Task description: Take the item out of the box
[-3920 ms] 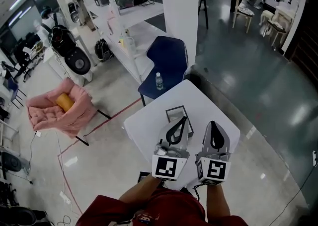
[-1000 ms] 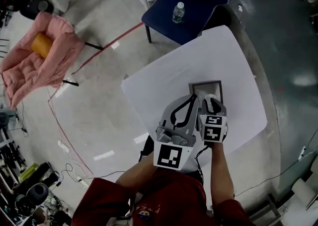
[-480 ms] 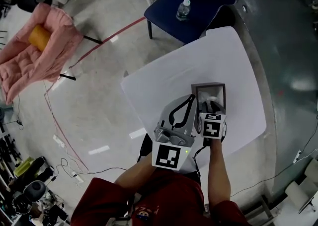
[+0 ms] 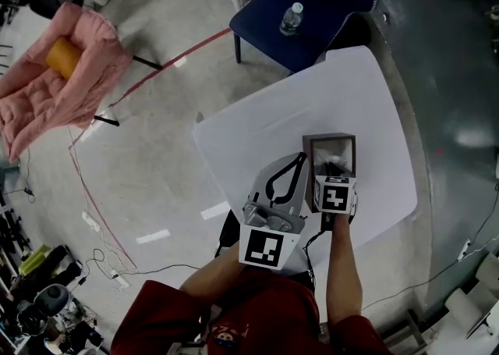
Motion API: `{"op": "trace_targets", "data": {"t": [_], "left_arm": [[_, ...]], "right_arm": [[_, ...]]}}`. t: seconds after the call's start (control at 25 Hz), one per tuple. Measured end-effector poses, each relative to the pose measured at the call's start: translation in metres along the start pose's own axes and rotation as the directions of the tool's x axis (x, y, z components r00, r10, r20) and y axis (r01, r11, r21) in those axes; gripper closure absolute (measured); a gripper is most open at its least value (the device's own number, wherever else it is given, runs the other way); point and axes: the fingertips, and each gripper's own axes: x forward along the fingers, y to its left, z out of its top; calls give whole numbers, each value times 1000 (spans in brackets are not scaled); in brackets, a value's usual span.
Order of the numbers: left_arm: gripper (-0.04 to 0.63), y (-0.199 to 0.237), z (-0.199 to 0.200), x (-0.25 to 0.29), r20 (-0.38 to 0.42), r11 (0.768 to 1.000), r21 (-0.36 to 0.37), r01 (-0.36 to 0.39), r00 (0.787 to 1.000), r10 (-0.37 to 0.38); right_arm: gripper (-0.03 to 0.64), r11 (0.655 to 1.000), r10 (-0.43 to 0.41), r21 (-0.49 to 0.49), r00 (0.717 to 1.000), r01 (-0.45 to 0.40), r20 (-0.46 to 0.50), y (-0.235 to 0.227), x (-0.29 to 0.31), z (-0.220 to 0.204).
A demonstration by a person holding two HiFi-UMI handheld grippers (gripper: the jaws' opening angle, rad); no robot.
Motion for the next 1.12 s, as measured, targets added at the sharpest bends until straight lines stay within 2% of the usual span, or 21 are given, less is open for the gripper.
{"op": "trace_targets", "data": {"t": [0.28, 0.68, 0.96, 1.12], "left_arm": [[592, -6, 6, -5, 17, 999, 36, 4, 1000, -5], [592, -30, 28, -28, 51, 996, 90, 26, 998, -31], [592, -49, 49, -54, 90, 982, 188, 17, 995, -34], [592, -66, 63, -71, 112, 977, 215, 9, 993, -34]], "right_arm": [[606, 997, -38, -70, 999, 39, 18, 1, -11, -1], [609, 998, -44, -43, 991, 49, 125, 5, -47, -2], [609, 1000, -31, 10, 975, 29, 221, 10, -82, -10], [609, 999, -28, 32, 965, 20, 260, 9, -109, -20]]}}
